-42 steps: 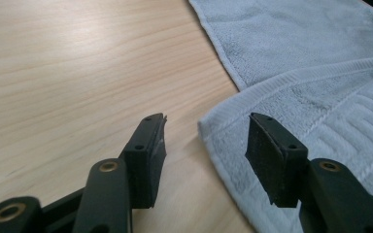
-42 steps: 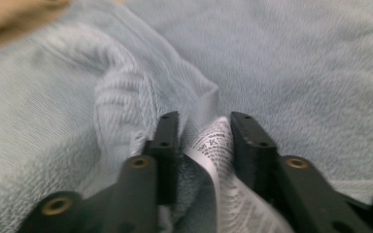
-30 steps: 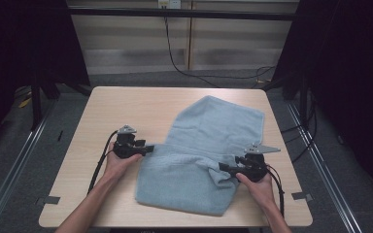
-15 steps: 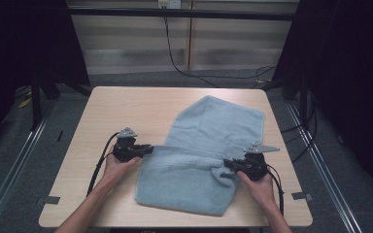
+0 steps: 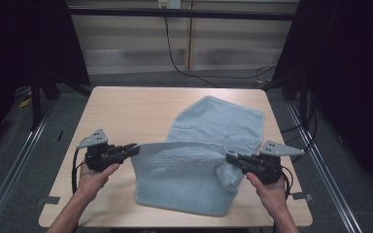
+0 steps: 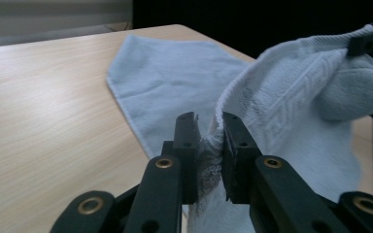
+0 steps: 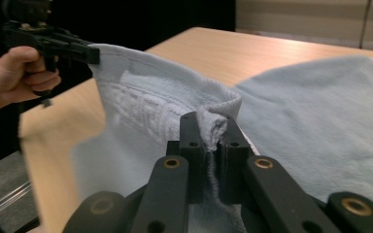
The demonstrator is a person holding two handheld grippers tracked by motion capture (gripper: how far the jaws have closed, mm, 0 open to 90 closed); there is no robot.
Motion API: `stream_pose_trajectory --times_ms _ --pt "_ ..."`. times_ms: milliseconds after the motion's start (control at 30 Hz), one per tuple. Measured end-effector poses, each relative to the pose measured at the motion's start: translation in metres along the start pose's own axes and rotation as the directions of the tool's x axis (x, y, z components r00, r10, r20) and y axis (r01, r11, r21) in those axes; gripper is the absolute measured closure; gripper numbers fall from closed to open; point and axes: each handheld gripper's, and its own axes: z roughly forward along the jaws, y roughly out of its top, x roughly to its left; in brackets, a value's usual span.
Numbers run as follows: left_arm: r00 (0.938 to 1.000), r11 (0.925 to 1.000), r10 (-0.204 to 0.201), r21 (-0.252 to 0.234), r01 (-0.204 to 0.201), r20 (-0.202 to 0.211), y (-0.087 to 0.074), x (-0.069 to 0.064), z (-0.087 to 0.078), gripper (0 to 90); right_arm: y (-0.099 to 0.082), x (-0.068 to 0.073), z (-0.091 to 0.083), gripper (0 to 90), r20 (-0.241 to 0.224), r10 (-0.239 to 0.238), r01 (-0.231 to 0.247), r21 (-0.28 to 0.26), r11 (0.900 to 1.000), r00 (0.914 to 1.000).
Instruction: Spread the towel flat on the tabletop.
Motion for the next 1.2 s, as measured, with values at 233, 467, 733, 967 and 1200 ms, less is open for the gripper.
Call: stream_pose_trajectory --times_ms 233,467,733,967,1200 --pt "0.9977 0.9991 -0.005 0.043 0.002 0.067 -0.027 -0.024 -0.021 78.5 -0.018 0.032 -0.026 82.4 -0.04 -0.025 0.025 0.008 0.9997 0.9989" --pt "0.9934 0.9883 -0.013 0.152 -0.005 0.114 -0.07 -0.042 -0.042 76.7 -0.064 0.05 -0.047 79.2 -0.061 0.009 -0.003 0.091 0.9958 0.9981" --pt "0.9876 0.9955 -0.005 0.094 -0.01 0.157 -0.06 -0.044 -0.055 62.9 -0.068 0.058 -0.058 61.7 -0.132 0.015 -0.001 0.103 0.9946 0.9911" --pt "0.9874 0.9933 0.019 0.109 -0.037 0.157 -0.041 -0.029 -0.031 61.3 -0.053 0.051 -0.052 60.0 -0.12 0.013 -0.003 0.083 0.9966 0.9927" --pt "0.9968 0.9701 -0.012 0.242 -0.008 0.079 -0.037 0.005 0.046 62.8 -0.045 0.019 0.009 57.5 -0.091 0.016 0.003 0.201 0.9797 0.9957"
